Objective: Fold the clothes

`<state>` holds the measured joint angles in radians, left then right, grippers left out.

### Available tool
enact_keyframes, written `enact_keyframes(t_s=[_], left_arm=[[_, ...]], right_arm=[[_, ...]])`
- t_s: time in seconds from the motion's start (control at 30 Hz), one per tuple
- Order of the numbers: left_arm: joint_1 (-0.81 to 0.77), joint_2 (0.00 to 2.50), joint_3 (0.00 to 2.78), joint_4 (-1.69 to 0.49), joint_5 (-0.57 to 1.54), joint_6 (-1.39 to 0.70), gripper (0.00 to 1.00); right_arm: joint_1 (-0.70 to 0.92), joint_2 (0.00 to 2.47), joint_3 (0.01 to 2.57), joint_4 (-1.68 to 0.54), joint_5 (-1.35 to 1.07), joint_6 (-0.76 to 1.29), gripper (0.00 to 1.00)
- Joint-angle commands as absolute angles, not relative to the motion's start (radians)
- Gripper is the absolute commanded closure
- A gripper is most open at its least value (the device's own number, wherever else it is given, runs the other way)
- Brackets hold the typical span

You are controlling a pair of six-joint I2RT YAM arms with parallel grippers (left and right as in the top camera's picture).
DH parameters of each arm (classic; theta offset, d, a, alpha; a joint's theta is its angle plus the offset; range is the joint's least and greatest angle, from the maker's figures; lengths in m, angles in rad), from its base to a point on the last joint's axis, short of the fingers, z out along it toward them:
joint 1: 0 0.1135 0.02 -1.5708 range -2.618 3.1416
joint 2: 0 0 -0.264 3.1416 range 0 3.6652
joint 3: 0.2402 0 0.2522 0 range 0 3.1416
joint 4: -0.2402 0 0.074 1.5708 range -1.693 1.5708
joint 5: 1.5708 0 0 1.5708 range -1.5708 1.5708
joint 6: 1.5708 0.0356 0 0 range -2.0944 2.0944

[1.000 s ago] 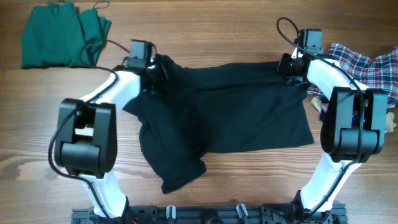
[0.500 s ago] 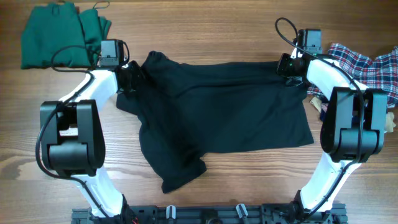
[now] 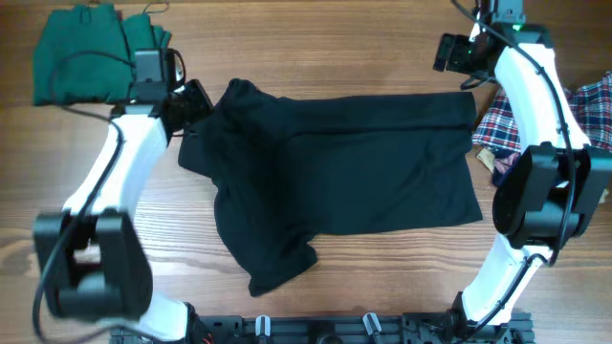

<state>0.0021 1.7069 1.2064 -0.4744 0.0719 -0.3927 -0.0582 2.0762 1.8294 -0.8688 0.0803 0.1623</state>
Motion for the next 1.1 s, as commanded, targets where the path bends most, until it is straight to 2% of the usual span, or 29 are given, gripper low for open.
enact_keyframes(t_s=[0.0,0.07,0.13,0.3,0.4,0.53,0.67,0.8,1.07], left_arm=[[-0.001,1.596,1.212,-0.602,0.063,-0.37,0.48],[-0.009,1.575,1.212,-0.688,0.075,-0.37,0.32],[-0.02,1.565,1.212,-0.768,0.106,-0.37,0.23],[-0.045,1.528,1.212,-0.966,0.165,-0.416,0.18],[-0.049,1.477,1.212,-1.165,0.194,-0.487,0.18],[-0.067,1.394,1.205,-1.342,0.194,-0.523,0.12],[-0.115,1.271,1.113,-1.353,0.195,-0.614,0.11],[-0.155,1.155,0.948,-1.329,0.26,-0.703,0.02],[-0.168,1.094,0.626,-1.082,0.443,-0.749,0.03]], right_arm=[[-0.063,2.075,1.855,-0.986,0.099,0.16,0.01],[-0.063,2.075,1.854,-1.057,0.098,0.182,0.01],[-0.063,2.062,1.855,-1.104,0.098,0.238,0.01],[-0.063,1.944,1.854,-1.252,0.097,0.346,0.0],[-0.063,1.866,1.852,-1.334,0.119,0.397,0.0],[-0.072,1.833,1.852,-1.377,0.128,0.458,0.0],[-0.081,1.833,1.831,-1.4,0.112,0.474,0.0],[-0.085,1.832,1.801,-1.4,0.105,0.495,0.0],[-0.09,1.832,1.773,-1.399,0.105,0.531,0.0]])
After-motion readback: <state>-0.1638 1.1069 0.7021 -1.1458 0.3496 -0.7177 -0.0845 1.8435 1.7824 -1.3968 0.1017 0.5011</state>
